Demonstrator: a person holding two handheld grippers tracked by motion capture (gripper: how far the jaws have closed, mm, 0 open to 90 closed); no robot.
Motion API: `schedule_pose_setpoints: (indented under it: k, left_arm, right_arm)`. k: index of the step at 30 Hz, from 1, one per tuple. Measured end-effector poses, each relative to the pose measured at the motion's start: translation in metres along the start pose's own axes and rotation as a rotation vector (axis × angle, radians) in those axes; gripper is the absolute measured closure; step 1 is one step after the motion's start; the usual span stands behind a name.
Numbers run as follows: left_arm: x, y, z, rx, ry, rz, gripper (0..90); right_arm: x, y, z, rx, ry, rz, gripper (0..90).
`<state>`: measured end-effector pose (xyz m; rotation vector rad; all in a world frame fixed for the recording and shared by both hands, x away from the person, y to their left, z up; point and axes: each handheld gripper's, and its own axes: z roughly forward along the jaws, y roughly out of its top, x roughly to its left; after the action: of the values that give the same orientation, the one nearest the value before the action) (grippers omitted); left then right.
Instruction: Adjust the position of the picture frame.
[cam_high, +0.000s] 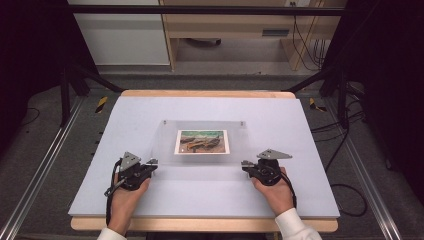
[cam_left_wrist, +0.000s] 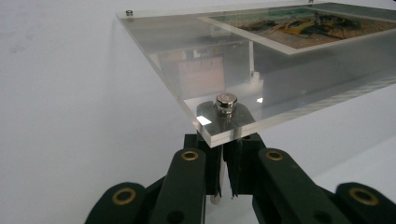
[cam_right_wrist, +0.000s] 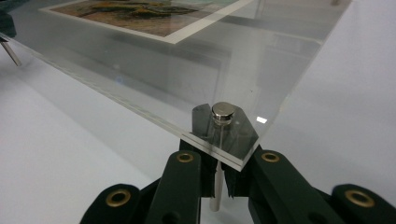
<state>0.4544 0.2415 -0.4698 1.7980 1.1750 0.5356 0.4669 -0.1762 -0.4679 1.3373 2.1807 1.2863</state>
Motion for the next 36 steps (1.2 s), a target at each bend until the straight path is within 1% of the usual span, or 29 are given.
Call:
schedule_pose_setpoints:
  k: [5,9,15,17,20,22,23,24,25,27,28,29,31,32,34,36]
  left_arm:
    - [-0.002,-0.001,0.0,0.006,-0.001,0.0,84.1]
    - [-0.003,-0.002,0.0,0.008,-0.003,0.004,84.1]
    - [-0.003,-0.004,0.002,0.024,0.005,0.014,84.1]
    - [-0.003,-0.004,0.002,0.022,0.004,0.016,84.0]
    - [-0.003,-0.004,0.002,0.022,0.005,0.017,84.0]
    - [-0.003,-0.004,0.002,0.023,0.005,0.023,83.8]
    - [-0.003,-0.005,0.002,0.022,0.01,0.029,80.1]
    - [-0.003,-0.005,0.001,0.024,0.017,0.036,80.1]
    - [-0.003,-0.005,0.0,0.02,0.025,0.044,77.6]
    - [-0.003,-0.005,-0.003,0.018,0.037,0.048,69.3]
    - [-0.002,-0.005,-0.005,0.021,0.039,0.052,69.3]
    - [-0.001,-0.005,-0.007,0.026,0.039,0.05,66.8]
    - [0.001,-0.006,-0.011,0.038,0.044,0.058,61.2]
    - [0.002,-0.007,-0.012,0.04,0.043,0.056,58.0]
    - [0.004,-0.008,-0.015,0.056,0.044,0.052,51.0]
    - [0.007,-0.008,-0.018,0.076,0.035,0.043,42.3]
  right_arm:
    - [-0.001,-0.001,0.0,0.0,-0.004,-0.005,84.7]
    - [-0.001,-0.001,0.0,0.006,-0.006,0.002,84.6]
    - [-0.001,-0.003,0.001,0.017,-0.011,-0.004,84.5]
    - [-0.001,-0.003,0.002,0.025,-0.011,-0.004,84.5]
    - [-0.001,-0.004,0.002,0.024,-0.011,-0.002,84.5]
    - [0.0,-0.004,0.002,0.028,-0.012,0.009,84.3]
    - [-0.001,-0.004,0.002,0.028,-0.008,0.012,83.4]
    - [-0.001,-0.004,0.002,0.028,-0.008,0.012,83.4]
    - [-0.002,-0.004,0.001,0.029,-0.003,0.02,82.5]
    - [-0.004,-0.006,-0.001,0.024,0.006,0.03,77.6]
    - [-0.005,-0.007,-0.004,0.024,0.004,0.043,73.7]
    - [-0.006,-0.008,-0.007,0.019,-0.002,0.041,69.4]
    - [-0.01,-0.01,-0.013,0.01,-0.008,0.052,61.4]
    - [-0.011,-0.011,-0.017,0.008,-0.02,0.056,57.5]
    - [-0.013,-0.013,-0.023,0.004,-0.028,0.045,52.4]
    - [-0.014,-0.015,-0.031,-0.001,-0.043,0.041,45.6]
